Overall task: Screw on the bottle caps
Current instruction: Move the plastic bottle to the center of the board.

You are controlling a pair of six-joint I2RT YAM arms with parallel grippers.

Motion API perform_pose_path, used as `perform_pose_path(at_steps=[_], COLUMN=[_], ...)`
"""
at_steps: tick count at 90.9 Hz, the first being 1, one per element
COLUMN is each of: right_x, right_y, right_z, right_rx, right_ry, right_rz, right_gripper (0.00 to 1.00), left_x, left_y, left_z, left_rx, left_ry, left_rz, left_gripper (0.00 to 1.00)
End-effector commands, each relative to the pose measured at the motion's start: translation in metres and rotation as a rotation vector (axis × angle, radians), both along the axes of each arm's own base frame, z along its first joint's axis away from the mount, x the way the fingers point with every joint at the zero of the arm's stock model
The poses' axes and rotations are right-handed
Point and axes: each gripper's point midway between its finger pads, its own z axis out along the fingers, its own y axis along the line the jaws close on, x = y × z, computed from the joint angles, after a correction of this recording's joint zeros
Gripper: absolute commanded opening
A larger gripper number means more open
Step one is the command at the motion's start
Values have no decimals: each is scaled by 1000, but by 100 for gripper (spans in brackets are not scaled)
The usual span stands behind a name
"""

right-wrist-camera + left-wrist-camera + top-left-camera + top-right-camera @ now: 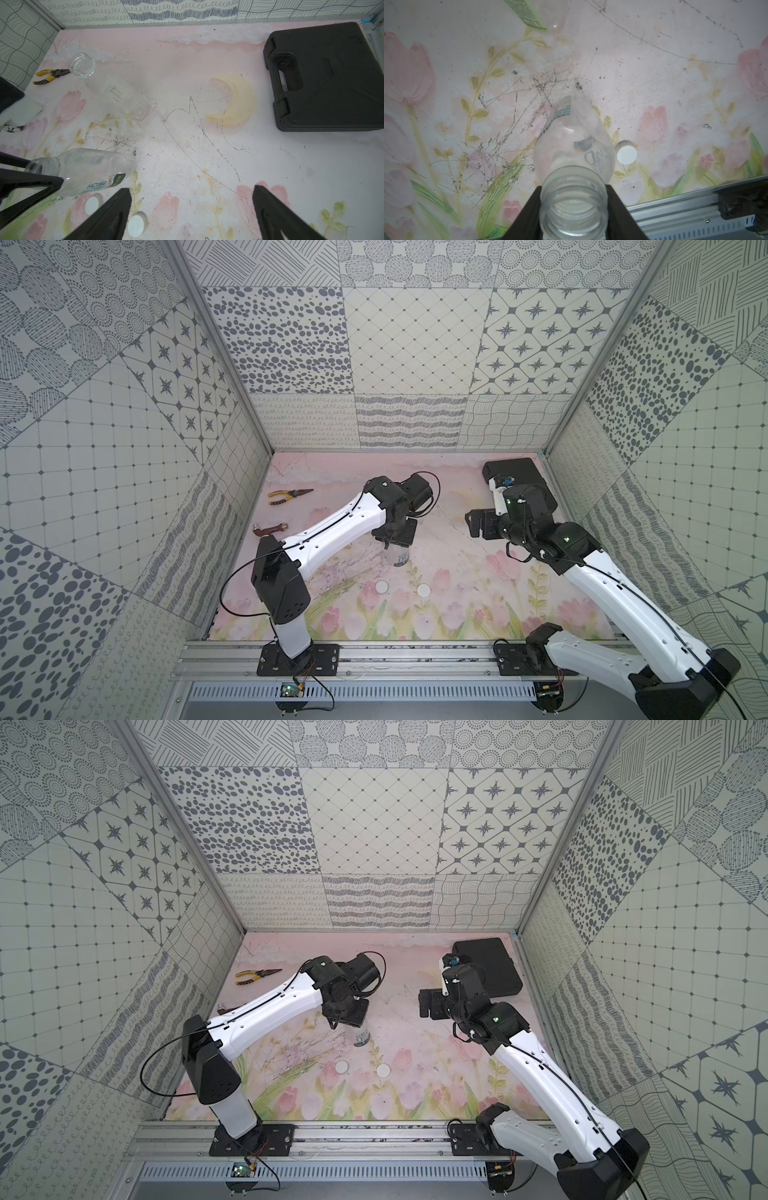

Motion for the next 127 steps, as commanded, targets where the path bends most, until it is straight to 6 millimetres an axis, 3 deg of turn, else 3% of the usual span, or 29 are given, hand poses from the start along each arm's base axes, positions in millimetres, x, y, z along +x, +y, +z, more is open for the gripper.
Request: perform_pose_path(at_steps=[1, 29, 64, 99, 127], right_x=[-2, -8, -10, -12, -13], right_y=[-10, -28, -29, -31, -27], right_z=[5, 7, 5, 5, 9], right_rx=[-7, -3, -2, -6, 0], right_ry=[-28, -51, -48, -52, -49], right_rz=[-49, -143, -142, -136, -115], right_gripper=[97, 97, 97, 97, 97], left_x=[0, 0, 4, 1, -3], left_y=[-25, -53, -49, -55, -48], left_z=[1, -9, -24, -25, -3], left_rx=[-6, 3, 59, 14, -59], left_ry=[-24, -15, -21, -16, -83], left_rz=[-27, -72, -81, -74, -71], left_gripper=[43, 43, 46, 63, 93])
